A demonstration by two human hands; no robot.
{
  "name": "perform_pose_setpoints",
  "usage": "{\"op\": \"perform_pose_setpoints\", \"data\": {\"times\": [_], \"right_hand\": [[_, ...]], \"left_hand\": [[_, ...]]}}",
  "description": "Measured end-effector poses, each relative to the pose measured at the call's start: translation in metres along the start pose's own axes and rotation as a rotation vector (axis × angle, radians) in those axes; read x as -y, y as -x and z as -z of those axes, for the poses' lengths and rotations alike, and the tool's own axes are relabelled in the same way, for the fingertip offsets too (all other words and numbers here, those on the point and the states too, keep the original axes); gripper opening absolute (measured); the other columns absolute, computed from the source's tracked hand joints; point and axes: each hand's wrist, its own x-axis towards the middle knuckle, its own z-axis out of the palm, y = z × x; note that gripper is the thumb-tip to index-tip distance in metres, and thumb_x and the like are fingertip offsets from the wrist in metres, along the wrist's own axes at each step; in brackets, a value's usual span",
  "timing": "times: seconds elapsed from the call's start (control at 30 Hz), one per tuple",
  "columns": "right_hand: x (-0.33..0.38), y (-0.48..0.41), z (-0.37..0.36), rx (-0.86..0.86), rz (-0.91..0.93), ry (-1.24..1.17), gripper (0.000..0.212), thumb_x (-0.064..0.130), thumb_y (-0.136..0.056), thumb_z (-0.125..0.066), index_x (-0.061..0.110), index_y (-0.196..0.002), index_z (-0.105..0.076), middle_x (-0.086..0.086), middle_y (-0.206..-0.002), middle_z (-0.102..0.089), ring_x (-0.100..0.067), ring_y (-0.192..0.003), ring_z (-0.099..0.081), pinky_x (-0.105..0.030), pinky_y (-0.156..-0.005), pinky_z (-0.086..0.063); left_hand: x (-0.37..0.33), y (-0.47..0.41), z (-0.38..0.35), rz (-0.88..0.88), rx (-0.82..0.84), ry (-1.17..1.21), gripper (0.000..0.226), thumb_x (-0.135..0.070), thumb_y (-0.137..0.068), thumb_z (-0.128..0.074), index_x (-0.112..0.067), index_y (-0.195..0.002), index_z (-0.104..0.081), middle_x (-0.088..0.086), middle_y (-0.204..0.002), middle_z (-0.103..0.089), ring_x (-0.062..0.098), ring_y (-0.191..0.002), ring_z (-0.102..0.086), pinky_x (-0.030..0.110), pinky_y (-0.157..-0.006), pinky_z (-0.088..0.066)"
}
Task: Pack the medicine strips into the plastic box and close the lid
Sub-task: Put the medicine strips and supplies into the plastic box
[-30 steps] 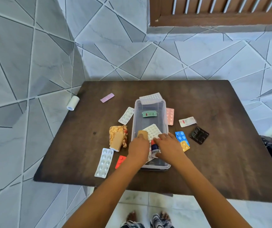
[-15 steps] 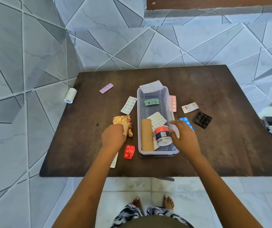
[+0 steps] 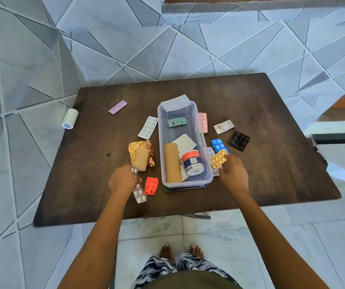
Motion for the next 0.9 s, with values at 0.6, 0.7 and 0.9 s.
{"op": "perform_pose_setpoints", "data": {"times": [0.6, 0.7, 0.9], "right_hand": [[0.0, -0.054, 0.005, 0.282, 0.311, 0.644, 0.042, 0.017, -0.083, -0.058, 0.019, -0.123, -0.045, -0.011, -0.13, -0.05, -0.03, -0.122, -0.042, -0.042, -0.101, -0.035], [0.006, -0.058, 0.017, 0.296, 0.271, 0.566, 0.033, 0.018, -0.084, -0.057, 0.015, -0.116, -0.05, -0.012, -0.125, -0.056, -0.03, -0.116, -0.049, -0.041, -0.095, -0.041], [0.057, -0.07, 0.063, 0.028, 0.208, -0.105, 0.025, 0.007, -0.084, -0.059, 0.005, -0.109, -0.054, -0.02, -0.102, -0.068, -0.037, -0.09, -0.064, -0.034, -0.068, -0.046]], "left_hand": [[-0.083, 0.019, 0.043, -0.333, -0.049, 0.319, 0.025, -0.017, -0.085, -0.059, -0.008, -0.108, -0.062, 0.015, -0.114, -0.068, 0.031, -0.103, -0.063, 0.037, -0.083, -0.048], [-0.087, 0.011, 0.043, -0.334, -0.036, 0.428, 0.023, -0.015, -0.088, -0.055, -0.007, -0.108, -0.062, 0.017, -0.113, -0.067, 0.032, -0.103, -0.062, 0.042, -0.087, -0.05], [-0.111, -0.017, 0.054, -0.386, 0.001, 0.583, 0.031, -0.014, -0.092, -0.052, -0.011, -0.123, -0.054, 0.011, -0.127, -0.06, 0.028, -0.114, -0.058, 0.043, -0.094, -0.051]]}}
